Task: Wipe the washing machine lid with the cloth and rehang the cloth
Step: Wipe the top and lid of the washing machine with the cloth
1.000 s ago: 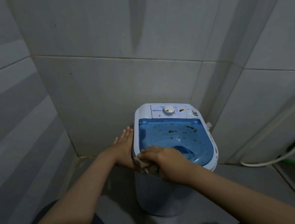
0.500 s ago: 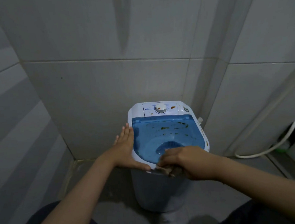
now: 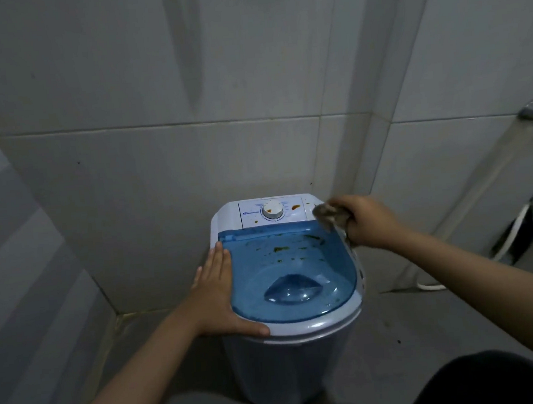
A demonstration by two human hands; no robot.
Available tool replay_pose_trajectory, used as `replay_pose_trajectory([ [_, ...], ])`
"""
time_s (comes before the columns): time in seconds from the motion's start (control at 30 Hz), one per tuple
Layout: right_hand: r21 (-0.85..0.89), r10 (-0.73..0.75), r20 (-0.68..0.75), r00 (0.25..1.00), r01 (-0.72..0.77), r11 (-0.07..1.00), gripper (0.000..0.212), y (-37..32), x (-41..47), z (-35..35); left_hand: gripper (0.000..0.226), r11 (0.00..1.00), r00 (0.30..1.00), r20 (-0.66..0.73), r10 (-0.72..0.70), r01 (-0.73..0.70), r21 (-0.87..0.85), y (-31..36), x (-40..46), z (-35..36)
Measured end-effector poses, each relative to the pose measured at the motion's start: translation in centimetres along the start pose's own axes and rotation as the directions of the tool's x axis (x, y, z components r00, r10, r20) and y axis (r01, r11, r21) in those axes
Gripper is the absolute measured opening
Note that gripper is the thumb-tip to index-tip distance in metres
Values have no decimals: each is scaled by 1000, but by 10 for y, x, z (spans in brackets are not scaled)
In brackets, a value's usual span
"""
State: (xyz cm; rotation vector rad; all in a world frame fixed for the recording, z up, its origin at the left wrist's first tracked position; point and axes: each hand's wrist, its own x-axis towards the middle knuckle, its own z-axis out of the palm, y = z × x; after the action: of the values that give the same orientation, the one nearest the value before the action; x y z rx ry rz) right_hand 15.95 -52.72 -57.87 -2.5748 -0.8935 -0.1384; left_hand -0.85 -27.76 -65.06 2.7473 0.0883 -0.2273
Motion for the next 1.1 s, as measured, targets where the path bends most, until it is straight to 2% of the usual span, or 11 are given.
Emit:
replay_pose_trajectory([
  [0.1,37,128,-112,985,-124,992,41,17,36,12,156,1000,1000,28,-7,6,22,1,0,-2],
  [0.23,93,217,-105,971,-207,974,50,27,70,31,156,998,997,69,-28,23,62,3,2,-6],
  [0.33,67,161,-14,987,-160,985,45,30,80,44,155,997,996,86,-30,23,74,3,2,-6],
  [0.63,-140,81,73,994,-70,988,33,40,41,30,156,995,991,130,-41,28,99,4,4,-9],
  [0.73,-143,44,93,995,-31,989,35,36,16,25,157,995,990,136,-41,27,99,5,4,-10],
  [1.1,-144,66,153,986,-44,989,44,27,-59,22,166,993,991,123,-51,37,112,7,4,-10],
])
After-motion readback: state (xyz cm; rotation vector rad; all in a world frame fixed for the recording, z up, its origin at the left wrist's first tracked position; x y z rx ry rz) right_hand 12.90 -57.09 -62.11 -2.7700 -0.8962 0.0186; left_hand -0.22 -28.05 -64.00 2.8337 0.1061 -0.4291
